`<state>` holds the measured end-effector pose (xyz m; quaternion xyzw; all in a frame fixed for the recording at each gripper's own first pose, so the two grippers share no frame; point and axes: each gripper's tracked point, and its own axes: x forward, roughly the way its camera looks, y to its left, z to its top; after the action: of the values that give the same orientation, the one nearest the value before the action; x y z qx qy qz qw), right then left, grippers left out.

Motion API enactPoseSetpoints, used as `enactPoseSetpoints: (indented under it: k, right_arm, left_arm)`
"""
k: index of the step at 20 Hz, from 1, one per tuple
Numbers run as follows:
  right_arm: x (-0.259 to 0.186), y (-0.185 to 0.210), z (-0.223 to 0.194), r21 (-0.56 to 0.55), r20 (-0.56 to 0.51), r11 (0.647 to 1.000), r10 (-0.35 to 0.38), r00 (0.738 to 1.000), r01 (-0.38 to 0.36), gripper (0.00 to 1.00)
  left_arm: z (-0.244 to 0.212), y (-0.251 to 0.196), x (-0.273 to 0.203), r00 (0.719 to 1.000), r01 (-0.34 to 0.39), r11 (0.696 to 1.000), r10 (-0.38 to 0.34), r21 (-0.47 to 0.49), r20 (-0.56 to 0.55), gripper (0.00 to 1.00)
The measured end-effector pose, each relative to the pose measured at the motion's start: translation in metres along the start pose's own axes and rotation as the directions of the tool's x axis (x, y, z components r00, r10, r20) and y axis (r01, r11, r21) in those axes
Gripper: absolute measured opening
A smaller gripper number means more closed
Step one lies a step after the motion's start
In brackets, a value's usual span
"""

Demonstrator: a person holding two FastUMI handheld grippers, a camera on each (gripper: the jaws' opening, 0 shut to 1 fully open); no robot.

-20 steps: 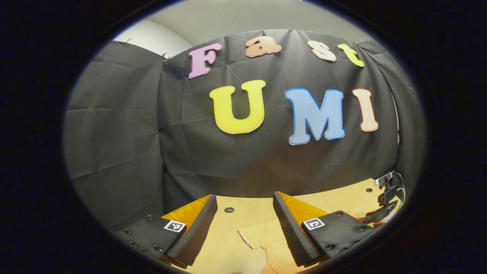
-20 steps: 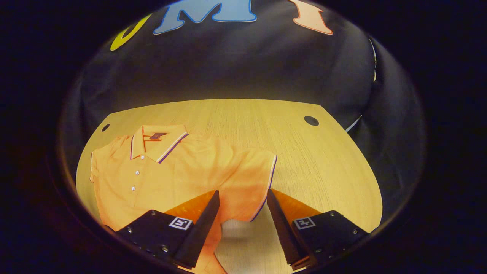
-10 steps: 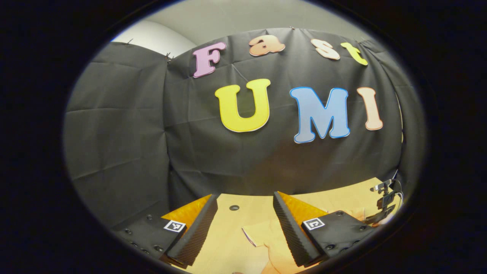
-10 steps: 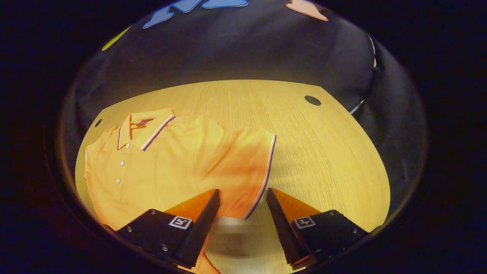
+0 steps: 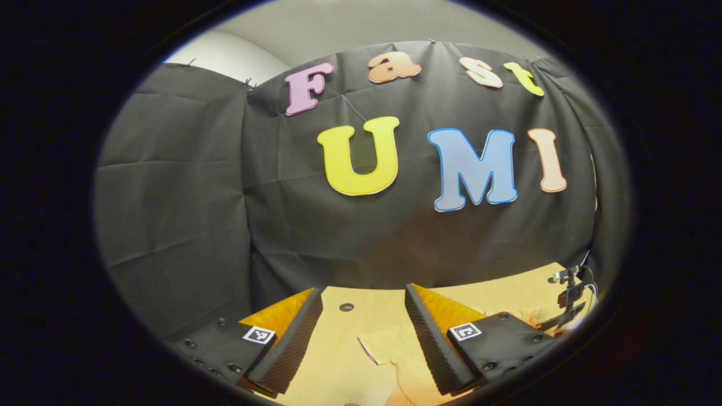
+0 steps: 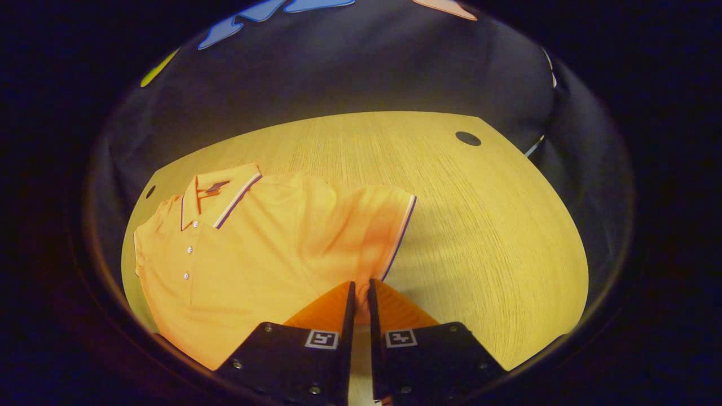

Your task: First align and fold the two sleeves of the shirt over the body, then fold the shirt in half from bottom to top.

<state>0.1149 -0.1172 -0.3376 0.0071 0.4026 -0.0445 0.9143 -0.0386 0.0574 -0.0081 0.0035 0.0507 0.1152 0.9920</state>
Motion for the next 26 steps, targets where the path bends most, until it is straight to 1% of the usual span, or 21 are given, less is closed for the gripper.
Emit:
enactPoseSetpoints:
  k: [1, 2, 5, 8, 12, 14, 16, 18, 20, 21, 22, 23, 24, 26]
  right_arm:
    - [-0.006, 0.000, 0.002, 0.007, -0.001, 1.000, -0.011, 1.000, 0.011, 0.15]
    - [0.000, 0.001, 0.002, 0.002, 0.002, 1.000, -0.015, 1.000, 0.015, 0.00]
    - [-0.001, 0.003, 0.006, -0.011, 0.000, 1.000, -0.023, 1.000, 0.023, 0.00]
    - [-0.009, 0.014, 0.026, -0.065, 0.057, 0.997, -0.028, 0.998, 0.032, 0.00]
    - [-0.021, 0.065, 0.055, -0.173, 0.125, 0.985, 0.048, 0.991, -0.025, 0.00]
    - [-0.027, 0.099, 0.063, -0.242, 0.141, 0.968, 0.104, 0.985, -0.068, 0.00]
    - [-0.030, 0.136, 0.060, -0.324, 0.130, 0.939, 0.165, 0.978, -0.115, 0.00]
    - [-0.031, 0.169, 0.048, -0.404, 0.097, 0.901, 0.211, 0.973, -0.156, 0.00]
    - [-0.029, 0.192, 0.029, -0.456, 0.051, 0.870, 0.234, 0.971, -0.186, 0.00]
    - [-0.025, 0.198, 0.018, -0.468, 0.024, 0.861, 0.239, 0.971, -0.201, 0.00]
    - [-0.022, 0.206, 0.008, -0.470, -0.012, 0.853, 0.253, 0.967, -0.229, 0.01]
    - [-0.020, 0.210, 0.000, -0.469, -0.035, 0.850, 0.254, 0.966, -0.241, 0.11]
    - [-0.020, 0.211, -0.003, -0.462, -0.041, 0.852, 0.257, 0.966, -0.246, 0.14]
    - [-0.022, 0.212, -0.004, -0.438, -0.043, 0.864, 0.259, 0.965, -0.251, 0.29]
  left_arm:
    - [-0.001, 0.001, -0.001, 1.000, -0.001, 1.000, 0.001, 0.000, 0.001, 0.97]
    - [-0.001, 0.001, -0.001, 1.000, -0.002, 1.000, 0.002, 0.001, 0.000, 0.98]
    - [-0.001, 0.004, -0.001, 1.000, -0.005, 1.000, 0.005, 0.004, 0.000, 0.98]
    - [-0.001, 0.007, -0.001, 1.000, -0.011, 1.000, 0.011, 0.004, 0.000, 0.98]
    - [-0.002, 0.012, -0.003, 1.000, -0.017, 1.000, 0.017, -0.003, 0.000, 0.98]
    - [-0.003, 0.015, -0.005, 1.000, -0.024, 1.000, 0.024, -0.007, -0.001, 0.98]
    - [-0.004, 0.021, -0.007, 0.999, -0.036, 0.999, 0.036, -0.013, -0.003, 0.98]
    - [-0.006, 0.029, -0.009, 0.999, -0.053, 0.998, 0.053, -0.016, -0.005, 0.98]
    - [-0.007, 0.035, -0.012, 0.998, -0.068, 0.998, 0.068, -0.013, -0.007, 0.98]
    - [-0.008, 0.038, -0.014, 0.997, -0.075, 0.997, 0.075, -0.011, -0.008, 0.98]
    - [-0.008, 0.040, -0.014, 0.997, -0.079, 0.997, 0.079, -0.011, -0.010, 0.98]
    - [-0.010, 0.042, -0.015, 0.997, -0.081, 0.997, 0.081, -0.014, -0.012, 0.98]
    - [-0.012, 0.043, -0.015, 0.996, -0.082, 0.996, 0.082, -0.016, -0.017, 0.98]
    - [-0.016, 0.044, -0.016, 0.996, -0.082, 0.996, 0.081, -0.021, -0.027, 0.97]
